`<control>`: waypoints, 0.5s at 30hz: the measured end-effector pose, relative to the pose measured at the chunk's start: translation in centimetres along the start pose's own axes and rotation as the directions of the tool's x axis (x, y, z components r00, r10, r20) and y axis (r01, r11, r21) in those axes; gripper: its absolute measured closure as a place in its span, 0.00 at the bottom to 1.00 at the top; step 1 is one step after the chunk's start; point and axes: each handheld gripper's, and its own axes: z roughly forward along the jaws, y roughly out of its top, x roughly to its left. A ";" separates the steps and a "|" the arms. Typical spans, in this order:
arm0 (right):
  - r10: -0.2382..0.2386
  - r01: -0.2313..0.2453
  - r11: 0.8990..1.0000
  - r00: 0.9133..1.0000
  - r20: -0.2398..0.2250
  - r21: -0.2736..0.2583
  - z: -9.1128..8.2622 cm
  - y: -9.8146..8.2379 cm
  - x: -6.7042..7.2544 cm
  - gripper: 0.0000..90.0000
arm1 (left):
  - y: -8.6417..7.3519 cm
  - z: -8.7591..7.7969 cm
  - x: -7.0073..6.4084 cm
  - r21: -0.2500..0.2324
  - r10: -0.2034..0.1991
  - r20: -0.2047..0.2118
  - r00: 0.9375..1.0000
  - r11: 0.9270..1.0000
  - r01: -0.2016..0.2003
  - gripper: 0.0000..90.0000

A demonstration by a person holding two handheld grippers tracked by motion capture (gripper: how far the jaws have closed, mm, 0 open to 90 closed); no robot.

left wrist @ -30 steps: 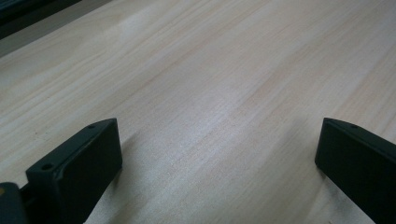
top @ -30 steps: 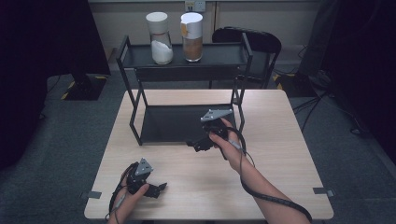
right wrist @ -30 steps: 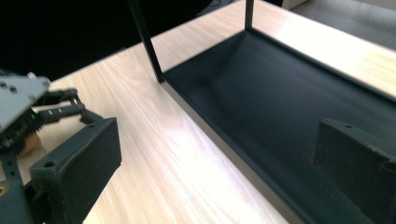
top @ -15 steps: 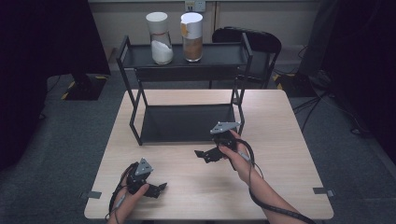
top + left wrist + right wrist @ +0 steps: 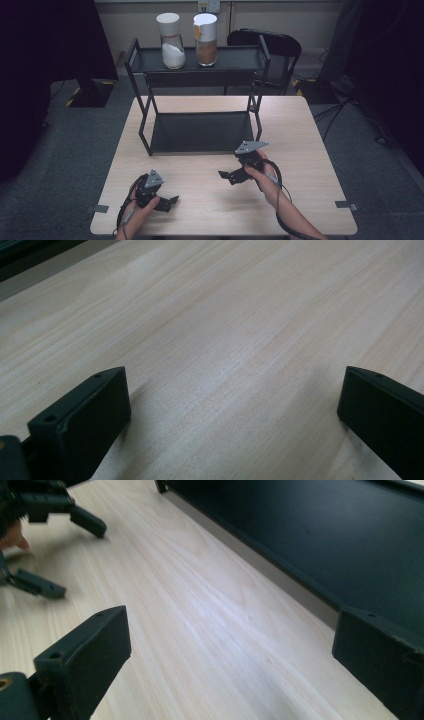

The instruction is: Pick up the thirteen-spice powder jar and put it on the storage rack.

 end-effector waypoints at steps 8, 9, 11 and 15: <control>0.008 -0.008 1.000 1.000 -0.004 0.003 -1.1 -2.5 -0.2 0.01 | 0.0 0.0 0.0 0.000 0.000 0.000 1.000 1.000 0.000 0.00; 0.008 -0.008 1.000 1.000 -0.003 0.003 -1.3 -2.8 -0.3 0.01 | 0.0 0.0 0.0 0.000 0.000 0.000 1.000 1.000 0.000 0.00; 0.014 -0.014 1.000 1.000 0.003 0.003 -1.7 -3.3 -0.3 0.01 | 0.0 0.0 0.0 0.000 0.000 0.000 1.000 1.000 0.000 0.00; 0.025 -0.025 1.000 1.000 0.008 0.002 -2.6 -4.4 -0.5 0.01 | 0.0 0.0 0.0 0.000 0.000 0.000 1.000 1.000 0.000 0.00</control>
